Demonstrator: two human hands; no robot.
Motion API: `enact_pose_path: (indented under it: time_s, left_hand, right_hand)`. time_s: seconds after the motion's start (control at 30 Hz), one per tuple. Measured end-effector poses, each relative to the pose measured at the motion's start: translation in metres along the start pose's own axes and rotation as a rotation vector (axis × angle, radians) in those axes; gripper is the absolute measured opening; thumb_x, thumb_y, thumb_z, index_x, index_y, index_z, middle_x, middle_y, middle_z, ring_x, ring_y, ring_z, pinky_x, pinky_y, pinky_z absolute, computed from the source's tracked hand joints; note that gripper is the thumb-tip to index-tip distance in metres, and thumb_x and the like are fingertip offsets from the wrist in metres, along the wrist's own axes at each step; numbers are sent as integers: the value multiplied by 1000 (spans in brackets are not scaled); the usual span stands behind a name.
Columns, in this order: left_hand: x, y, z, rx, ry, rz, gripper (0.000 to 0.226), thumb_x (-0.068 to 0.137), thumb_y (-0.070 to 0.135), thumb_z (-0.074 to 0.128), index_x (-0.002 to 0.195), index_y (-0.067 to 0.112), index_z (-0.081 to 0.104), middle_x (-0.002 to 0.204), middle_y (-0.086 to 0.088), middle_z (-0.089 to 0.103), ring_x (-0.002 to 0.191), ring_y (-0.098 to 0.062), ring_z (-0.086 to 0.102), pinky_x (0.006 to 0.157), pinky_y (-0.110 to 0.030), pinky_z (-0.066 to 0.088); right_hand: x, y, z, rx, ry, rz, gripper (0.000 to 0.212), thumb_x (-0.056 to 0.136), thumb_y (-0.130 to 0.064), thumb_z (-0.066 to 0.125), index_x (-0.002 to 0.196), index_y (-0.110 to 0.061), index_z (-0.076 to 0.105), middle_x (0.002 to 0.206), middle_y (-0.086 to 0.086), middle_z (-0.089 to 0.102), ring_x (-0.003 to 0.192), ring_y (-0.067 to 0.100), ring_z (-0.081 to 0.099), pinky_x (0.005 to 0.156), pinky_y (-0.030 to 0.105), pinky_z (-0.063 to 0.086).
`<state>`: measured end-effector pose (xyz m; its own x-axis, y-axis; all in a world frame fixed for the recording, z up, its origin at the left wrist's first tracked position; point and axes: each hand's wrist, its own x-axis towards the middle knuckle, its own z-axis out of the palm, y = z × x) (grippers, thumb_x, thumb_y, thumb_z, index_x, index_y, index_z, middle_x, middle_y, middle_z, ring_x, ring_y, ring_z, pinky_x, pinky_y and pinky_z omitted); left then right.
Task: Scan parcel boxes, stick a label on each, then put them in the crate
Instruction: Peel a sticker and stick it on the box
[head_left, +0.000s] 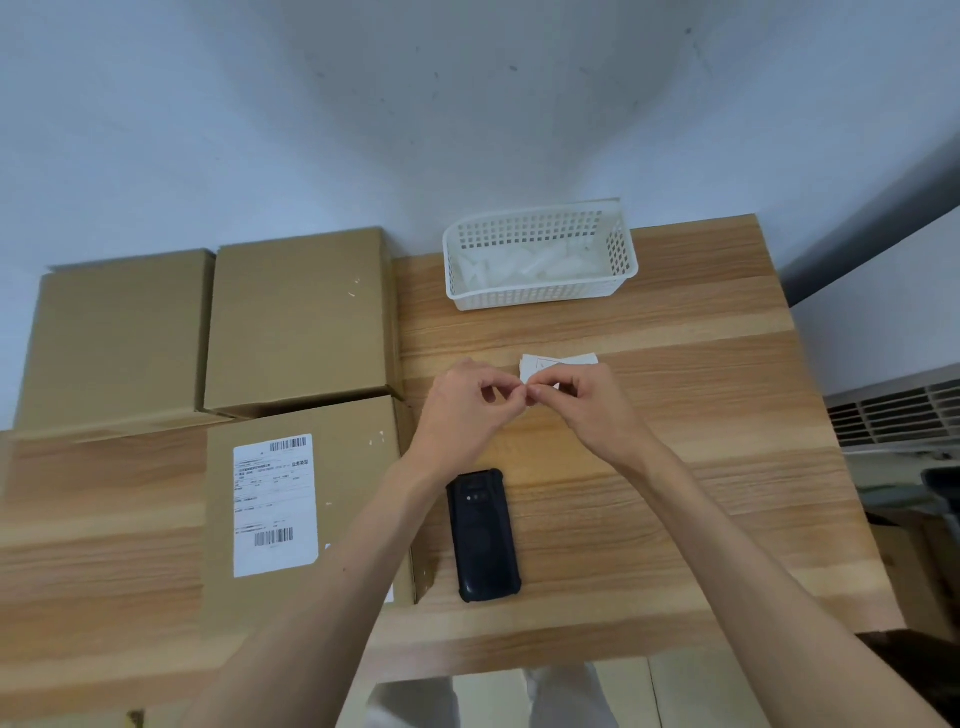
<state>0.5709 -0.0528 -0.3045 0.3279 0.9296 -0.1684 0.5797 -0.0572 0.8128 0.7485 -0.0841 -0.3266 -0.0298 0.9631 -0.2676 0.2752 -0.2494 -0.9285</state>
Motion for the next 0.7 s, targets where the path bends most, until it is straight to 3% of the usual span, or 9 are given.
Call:
enact_pose_path:
  time_s: [0.1,0.2,0.3,0.5,0.7]
  left_hand:
    - [-6,20,-9,73,-17,17,12,90,29,71,86,26,82,76,15,70,80,-10,58,88,-27,43]
    - [-18,41,-18,-6,17,-53,13,89,24,71,83,26,82,72,18,70,76,-5,58,74,-24,48]
    - [-27,58,-23,-110,20,-87,13,90,22,72,86,27,83,75,13,74,64,1,53,62,-17,45]
    - [-34,84,-35,-133,75,-63,12,92,21,72,89,24,83,78,18,75,70,5,61,66,-9,44]
    - [-31,87,-32,-164,137,-50,16,95,23,70,86,22,82,78,16,75,75,4,64,69,-12,45]
  right_hand:
    - [-10,-17,-3,-47,-2,-16,13,95,-17,68,89,-19,79,84,-6,74,68,15,54,70,34,46]
    - [-22,-37,-8,-20,-7,-41,15,96,-16,66,87,-18,78,81,-8,73,60,5,43,63,23,39]
    - [-32,-54,-16,-35,-19,-38,18,97,-17,64,85,-21,77,81,-5,72,59,3,41,62,22,37]
    - [-42,-92,-31,-73,8,-81,16,97,-20,66,87,-14,77,73,-14,68,55,1,45,55,15,38]
    - [-37,-97,-27,16,30,-52,18,98,-26,65,90,-12,72,86,-2,73,53,10,51,58,28,47]
